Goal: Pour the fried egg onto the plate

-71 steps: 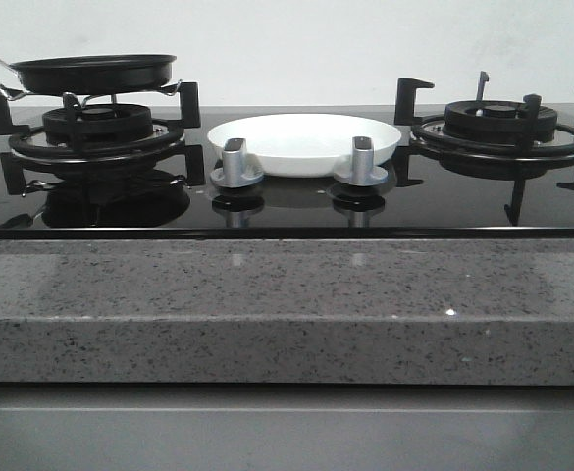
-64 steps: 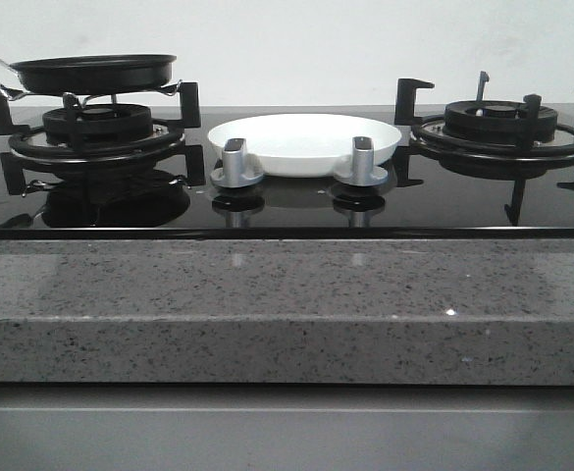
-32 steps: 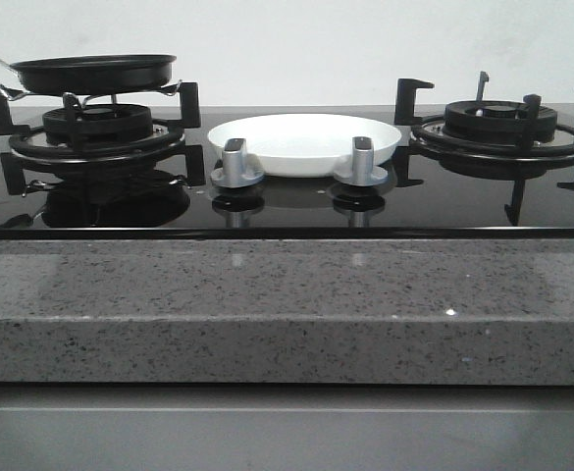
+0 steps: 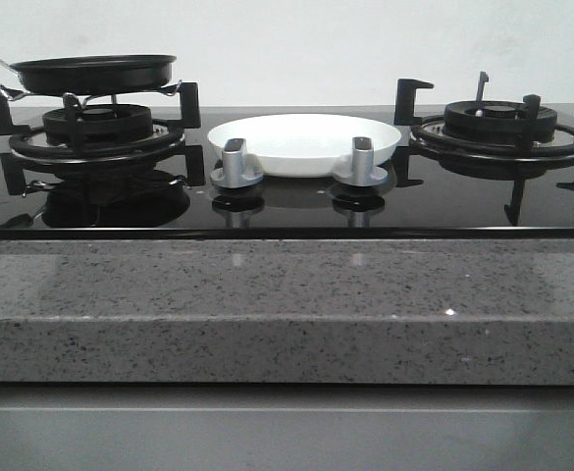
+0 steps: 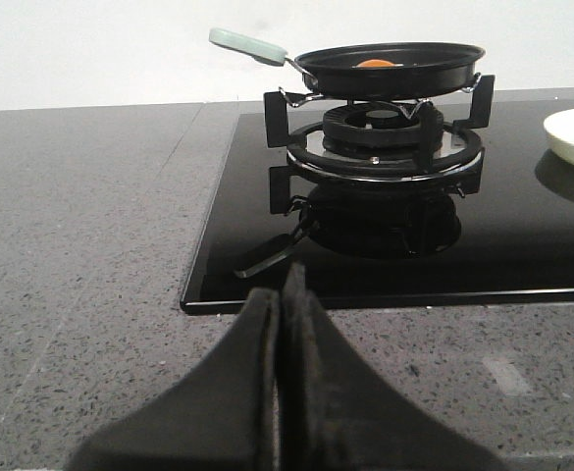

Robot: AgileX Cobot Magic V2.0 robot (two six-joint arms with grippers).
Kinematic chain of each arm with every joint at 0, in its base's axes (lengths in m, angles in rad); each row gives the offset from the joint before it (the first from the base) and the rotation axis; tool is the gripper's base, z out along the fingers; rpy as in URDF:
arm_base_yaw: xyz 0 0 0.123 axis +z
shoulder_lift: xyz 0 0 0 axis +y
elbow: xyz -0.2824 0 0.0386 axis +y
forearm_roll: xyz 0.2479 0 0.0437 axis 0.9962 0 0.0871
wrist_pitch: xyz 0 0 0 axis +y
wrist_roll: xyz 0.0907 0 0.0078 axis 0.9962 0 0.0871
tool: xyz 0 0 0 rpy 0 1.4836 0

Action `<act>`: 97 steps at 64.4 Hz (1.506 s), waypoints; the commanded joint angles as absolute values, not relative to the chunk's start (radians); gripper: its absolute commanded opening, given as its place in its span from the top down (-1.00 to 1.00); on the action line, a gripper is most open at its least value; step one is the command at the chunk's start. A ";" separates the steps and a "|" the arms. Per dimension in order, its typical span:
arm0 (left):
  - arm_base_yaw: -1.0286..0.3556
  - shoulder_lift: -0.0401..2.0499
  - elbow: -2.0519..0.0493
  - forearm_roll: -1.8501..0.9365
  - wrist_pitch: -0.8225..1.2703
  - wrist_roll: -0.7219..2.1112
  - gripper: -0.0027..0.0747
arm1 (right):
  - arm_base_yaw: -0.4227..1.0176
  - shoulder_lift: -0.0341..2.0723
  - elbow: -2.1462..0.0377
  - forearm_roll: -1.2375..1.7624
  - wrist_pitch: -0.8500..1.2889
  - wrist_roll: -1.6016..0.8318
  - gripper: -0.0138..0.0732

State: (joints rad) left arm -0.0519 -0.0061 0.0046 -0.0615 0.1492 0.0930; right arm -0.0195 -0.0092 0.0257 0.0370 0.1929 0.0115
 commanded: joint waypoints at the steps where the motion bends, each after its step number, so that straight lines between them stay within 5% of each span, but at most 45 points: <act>1: -0.060 -0.022 0.012 -0.070 0.071 0.084 0.98 | -0.027 -0.030 0.022 0.025 0.117 0.012 0.82; 47: -0.058 -0.022 -0.008 -0.107 -0.013 0.084 0.98 | -0.027 -0.029 0.006 0.025 0.077 0.012 0.82; 60: -0.058 0.052 -0.272 -0.076 0.134 0.084 0.98 | -0.027 0.006 -0.213 0.013 0.215 0.012 0.82; 76: -0.058 0.403 -0.580 -0.054 0.291 0.084 0.98 | -0.027 0.287 -0.502 -0.010 0.297 0.012 0.82; 97: -0.058 0.508 -0.633 -0.054 0.282 0.084 0.84 | -0.027 0.454 -0.606 -0.010 0.280 0.012 0.76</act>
